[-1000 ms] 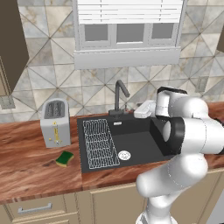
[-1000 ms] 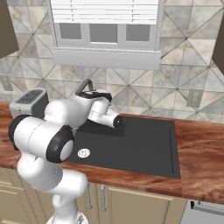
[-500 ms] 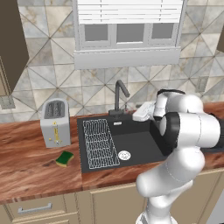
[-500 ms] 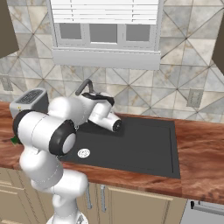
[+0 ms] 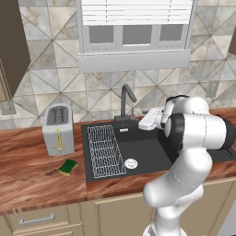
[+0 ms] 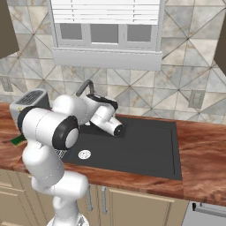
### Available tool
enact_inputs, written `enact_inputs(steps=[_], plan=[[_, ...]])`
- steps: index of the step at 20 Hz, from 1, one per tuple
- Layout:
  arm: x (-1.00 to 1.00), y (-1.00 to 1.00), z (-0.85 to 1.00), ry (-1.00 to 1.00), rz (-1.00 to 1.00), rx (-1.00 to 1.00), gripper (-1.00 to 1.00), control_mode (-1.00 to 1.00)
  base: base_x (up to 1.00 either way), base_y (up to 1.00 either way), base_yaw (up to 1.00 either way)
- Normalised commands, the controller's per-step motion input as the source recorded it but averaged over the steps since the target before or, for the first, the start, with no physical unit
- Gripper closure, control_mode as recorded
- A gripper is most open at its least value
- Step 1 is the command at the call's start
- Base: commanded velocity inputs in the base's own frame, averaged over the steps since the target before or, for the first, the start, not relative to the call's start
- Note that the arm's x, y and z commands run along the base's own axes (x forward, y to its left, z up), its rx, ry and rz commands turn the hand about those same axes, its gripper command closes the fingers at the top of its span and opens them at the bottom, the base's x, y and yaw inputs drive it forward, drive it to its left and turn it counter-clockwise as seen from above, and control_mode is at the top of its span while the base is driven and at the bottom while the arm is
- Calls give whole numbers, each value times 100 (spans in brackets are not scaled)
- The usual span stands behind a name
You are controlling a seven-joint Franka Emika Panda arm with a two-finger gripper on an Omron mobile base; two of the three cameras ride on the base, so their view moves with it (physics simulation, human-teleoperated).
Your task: Soak the sponge with water for a few seconds and then drop it inside the sink.
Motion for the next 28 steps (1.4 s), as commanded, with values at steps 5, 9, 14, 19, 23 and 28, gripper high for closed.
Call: enact_inputs(steps=[5,9,14,19,23,28], plan=[[19,0,0,0,0,0,-100,-100,0,0,0],[27,0,0,0,0,0,-100,-100,0,0,0],[20,0,0,0,0,0,-100,-100,0,0,0],[12,0,-1,0,0,0,-100,-100,0,0,0],[11,0,-3,0,0,0,-100,-100,0,0,0],[16,0,-10,0,0,0,-100,-100,0,0,0]])
